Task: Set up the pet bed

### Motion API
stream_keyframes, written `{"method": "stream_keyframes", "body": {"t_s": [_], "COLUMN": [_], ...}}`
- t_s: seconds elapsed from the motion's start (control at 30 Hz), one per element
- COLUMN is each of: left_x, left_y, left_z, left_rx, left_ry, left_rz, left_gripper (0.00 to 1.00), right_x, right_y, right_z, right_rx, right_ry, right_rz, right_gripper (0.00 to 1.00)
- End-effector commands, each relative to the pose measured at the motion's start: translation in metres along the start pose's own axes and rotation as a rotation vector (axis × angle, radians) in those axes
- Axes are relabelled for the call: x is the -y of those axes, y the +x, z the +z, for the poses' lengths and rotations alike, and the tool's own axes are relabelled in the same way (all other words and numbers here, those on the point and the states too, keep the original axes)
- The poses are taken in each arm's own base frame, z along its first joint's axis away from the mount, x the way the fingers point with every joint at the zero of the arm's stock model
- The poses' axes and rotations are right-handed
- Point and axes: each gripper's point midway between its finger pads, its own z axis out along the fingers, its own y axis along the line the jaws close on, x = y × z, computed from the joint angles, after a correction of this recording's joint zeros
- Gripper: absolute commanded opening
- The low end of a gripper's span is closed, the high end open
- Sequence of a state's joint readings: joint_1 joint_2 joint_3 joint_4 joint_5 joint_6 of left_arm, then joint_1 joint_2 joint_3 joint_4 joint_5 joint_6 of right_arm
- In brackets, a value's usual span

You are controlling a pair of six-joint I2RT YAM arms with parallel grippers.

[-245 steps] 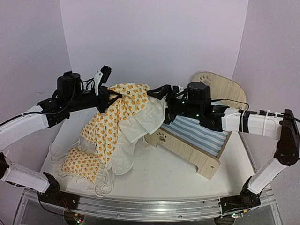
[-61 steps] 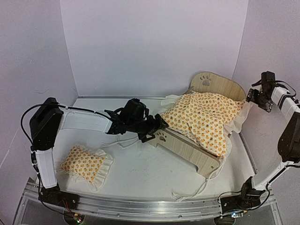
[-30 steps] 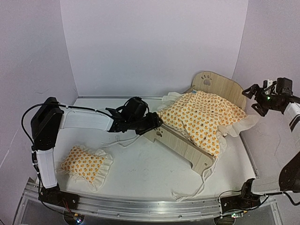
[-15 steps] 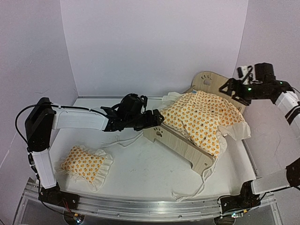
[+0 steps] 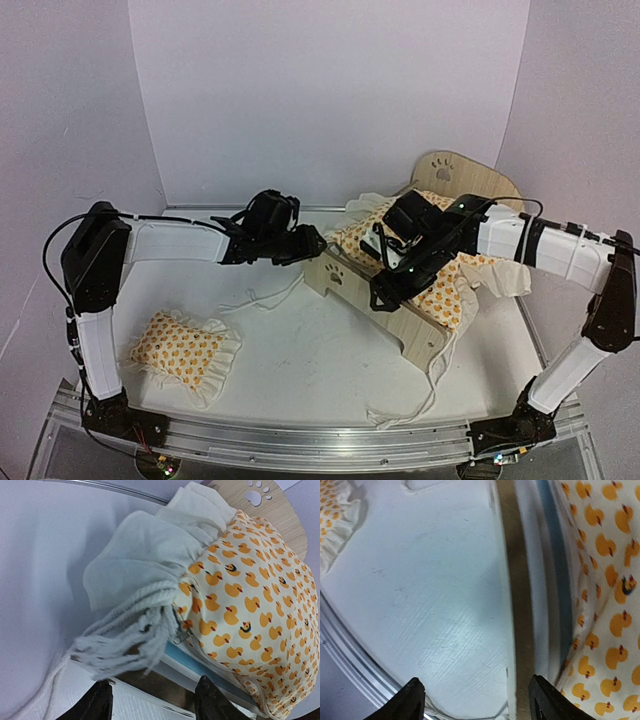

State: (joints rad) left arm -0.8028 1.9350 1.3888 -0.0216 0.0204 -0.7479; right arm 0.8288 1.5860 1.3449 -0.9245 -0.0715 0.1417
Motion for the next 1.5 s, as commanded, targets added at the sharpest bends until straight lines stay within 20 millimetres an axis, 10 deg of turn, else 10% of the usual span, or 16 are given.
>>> {"method": "stream_keyframes", "body": {"t_s": [0.0, 0.17, 0.37, 0.63, 0.87, 0.93, 1.1, 1.23, 1.47], "left_x": [-0.002, 0.0, -0.02, -0.027, -0.022, -0.018, -0.003, 0.006, 0.028], "left_y": [-0.033, -0.05, -0.058, -0.052, -0.019, -0.014, -0.001, 0.015, 0.047], "left_z": [-0.016, -0.06, -0.112, -0.167, -0.189, -0.194, -0.203, -0.197, -0.192], "left_rx": [0.053, 0.121, 0.179, 0.246, 0.218, 0.229, 0.247, 0.231, 0.218], "left_ry": [-0.007, -0.043, -0.157, -0.139, 0.021, 0.073, 0.22, 0.273, 0.357], "left_rz": [0.128, 0.276, 0.357, 0.309, 0.269, 0.259, 0.261, 0.279, 0.288], "left_gripper": [0.58, 0.75, 0.87, 0.94, 0.96, 0.97, 0.97, 0.96, 0.95], "right_x": [0.022, 0.009, -0.024, -0.062, -0.055, -0.048, -0.056, -0.047, -0.074], "right_y": [0.006, 0.008, -0.057, -0.168, -0.239, -0.248, -0.222, -0.165, -0.024], "right_z": [0.004, 0.025, 0.047, 0.112, 0.103, 0.073, -0.037, -0.095, -0.045], "right_rx": [-0.019, -0.05, 0.096, 0.257, 0.371, 0.392, 0.481, 0.521, 0.345], "right_ry": [0.103, 0.08, 0.003, -0.085, -0.178, -0.247, -0.273, -0.216, -0.364], "right_rz": [-0.014, -0.017, 0.168, 0.39, 0.307, 0.286, 0.071, -0.009, -0.064], "right_gripper": [0.65, 0.53, 0.01, 0.14, 0.38, 0.51, 0.87, 0.96, 0.87]}}
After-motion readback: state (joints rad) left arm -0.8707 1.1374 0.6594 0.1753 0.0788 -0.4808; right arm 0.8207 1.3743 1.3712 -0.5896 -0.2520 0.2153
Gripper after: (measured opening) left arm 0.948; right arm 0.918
